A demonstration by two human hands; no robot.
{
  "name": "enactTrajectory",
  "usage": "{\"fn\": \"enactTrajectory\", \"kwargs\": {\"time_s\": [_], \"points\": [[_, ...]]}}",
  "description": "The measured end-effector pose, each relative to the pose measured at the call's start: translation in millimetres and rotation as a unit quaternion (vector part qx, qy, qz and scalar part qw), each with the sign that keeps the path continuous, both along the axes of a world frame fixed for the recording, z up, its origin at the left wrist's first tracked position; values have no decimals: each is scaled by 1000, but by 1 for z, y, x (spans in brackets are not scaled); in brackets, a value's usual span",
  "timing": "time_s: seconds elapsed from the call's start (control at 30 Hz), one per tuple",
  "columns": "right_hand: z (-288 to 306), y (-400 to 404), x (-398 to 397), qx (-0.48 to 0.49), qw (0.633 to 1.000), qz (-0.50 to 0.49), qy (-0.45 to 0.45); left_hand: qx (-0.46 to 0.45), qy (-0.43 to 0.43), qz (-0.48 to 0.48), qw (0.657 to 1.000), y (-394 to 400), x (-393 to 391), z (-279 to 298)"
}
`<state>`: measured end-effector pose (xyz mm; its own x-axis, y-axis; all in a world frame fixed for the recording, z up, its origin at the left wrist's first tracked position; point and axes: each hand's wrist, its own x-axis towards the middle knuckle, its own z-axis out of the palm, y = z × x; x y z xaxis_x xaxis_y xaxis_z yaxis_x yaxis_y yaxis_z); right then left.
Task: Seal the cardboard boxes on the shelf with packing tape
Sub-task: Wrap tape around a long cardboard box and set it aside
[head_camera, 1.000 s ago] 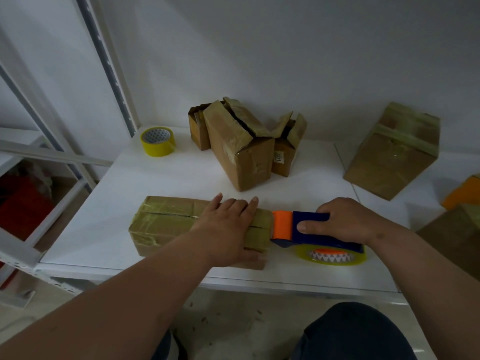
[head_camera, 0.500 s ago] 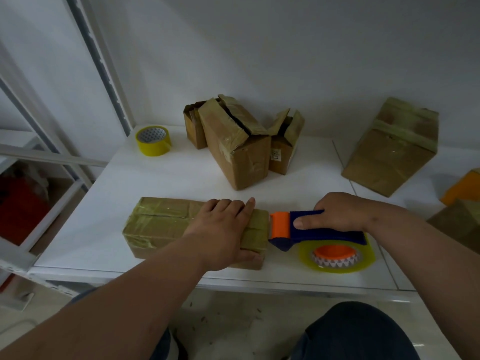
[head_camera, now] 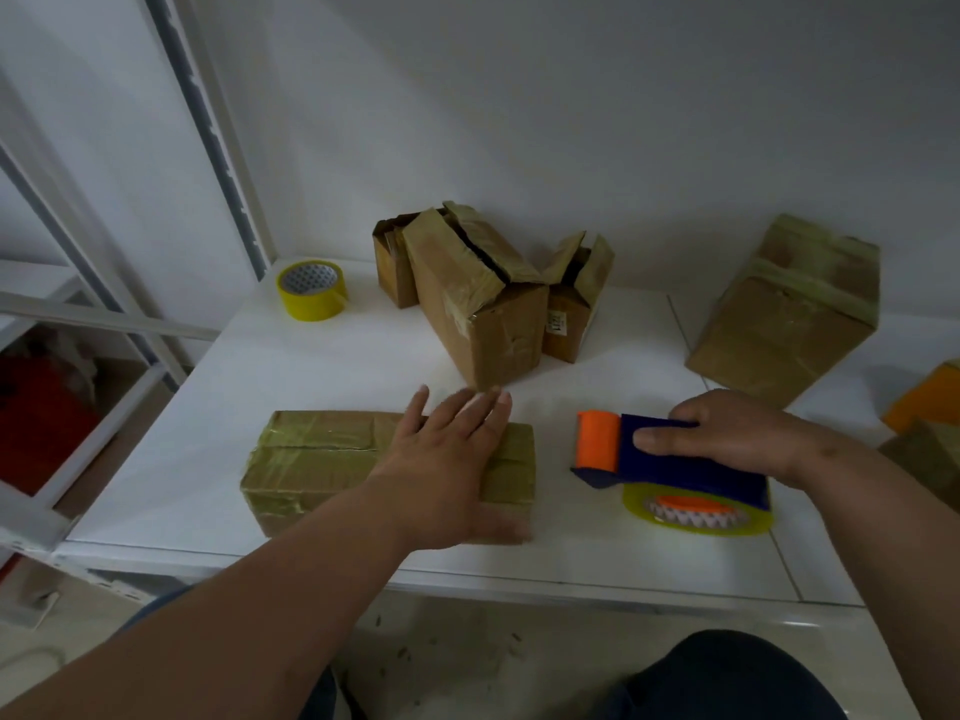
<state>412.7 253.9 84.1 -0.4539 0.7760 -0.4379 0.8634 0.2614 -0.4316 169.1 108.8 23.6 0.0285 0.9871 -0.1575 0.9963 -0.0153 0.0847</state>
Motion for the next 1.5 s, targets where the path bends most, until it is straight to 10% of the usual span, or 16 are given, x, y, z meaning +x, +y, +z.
{"fn": "enactTrajectory", "kwargs": {"time_s": [0.13,0.3,0.4,0.57,1.2,1.5], "points": [[6,-24,4,79,993,10,89,151,-222,118,956,-9,7,18],[14,-58,4,101,975,38,196,14,-658,252,710,-23,31,44],[14,-74,1,105,967,49,226,-42,-751,238,614,-32,36,47],[13,-89,0,109,963,53,241,-58,-792,214,568,-47,37,46],[18,-111,-18,96,966,72,229,-101,-779,267,558,-71,16,53],[28,-97,-34,60,971,117,202,-3,-570,280,772,-56,-2,74]]}}
